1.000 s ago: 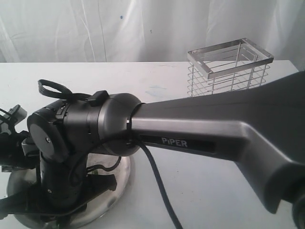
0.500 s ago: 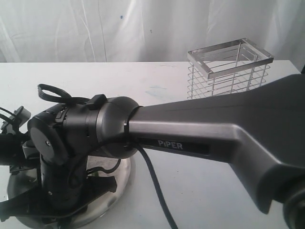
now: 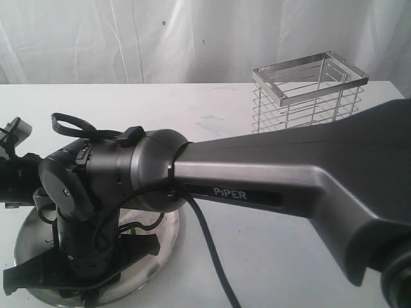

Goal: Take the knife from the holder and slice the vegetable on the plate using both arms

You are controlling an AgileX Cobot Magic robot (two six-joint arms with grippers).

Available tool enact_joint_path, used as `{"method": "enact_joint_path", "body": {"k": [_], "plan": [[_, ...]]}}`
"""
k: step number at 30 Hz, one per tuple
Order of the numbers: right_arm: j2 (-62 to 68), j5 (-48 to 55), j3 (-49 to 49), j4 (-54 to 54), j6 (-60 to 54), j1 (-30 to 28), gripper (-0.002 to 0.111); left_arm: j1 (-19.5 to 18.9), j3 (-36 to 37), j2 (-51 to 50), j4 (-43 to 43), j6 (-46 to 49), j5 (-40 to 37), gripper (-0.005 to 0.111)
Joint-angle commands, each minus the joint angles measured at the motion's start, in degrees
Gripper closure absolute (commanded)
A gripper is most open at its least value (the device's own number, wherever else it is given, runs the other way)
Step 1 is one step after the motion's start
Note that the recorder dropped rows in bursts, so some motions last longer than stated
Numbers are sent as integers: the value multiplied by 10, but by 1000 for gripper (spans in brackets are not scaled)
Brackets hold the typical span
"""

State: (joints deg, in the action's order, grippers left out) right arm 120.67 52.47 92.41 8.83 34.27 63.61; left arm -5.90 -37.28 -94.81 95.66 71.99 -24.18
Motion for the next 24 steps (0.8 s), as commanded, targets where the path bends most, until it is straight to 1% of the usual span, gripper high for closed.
{"method": "enact_joint_path", "body": {"k": [1,5,12,14,15,16,17,18,19,24], "plan": [[1,1,1,-9,4,-3,108,2,19,30,-35,2,56,107],[1,-1,1,-9,4,-3,108,2,45,29,-36,2,94,107],[1,-4,1,-9,4,-3,108,2,52,27,-28,4,106,107],[1,-4,1,-9,4,-3,108,2,52,27,-22,4,97,107],[1,-4,1,-9,4,-3,108,2,52,27,12,19,81,107],[1,-3,1,-9,4,-3,108,2,52,27,32,37,76,107],[1,-6,1,-9,4,-3,108,3,50,27,43,87,61,107],[1,-9,1,-9,4,-3,108,3,45,24,43,95,54,107],[1,-14,1,-8,4,-3,108,3,38,11,43,95,41,107],[1,-13,1,-8,4,-3,108,3,27,-32,43,95,35,107]]}}
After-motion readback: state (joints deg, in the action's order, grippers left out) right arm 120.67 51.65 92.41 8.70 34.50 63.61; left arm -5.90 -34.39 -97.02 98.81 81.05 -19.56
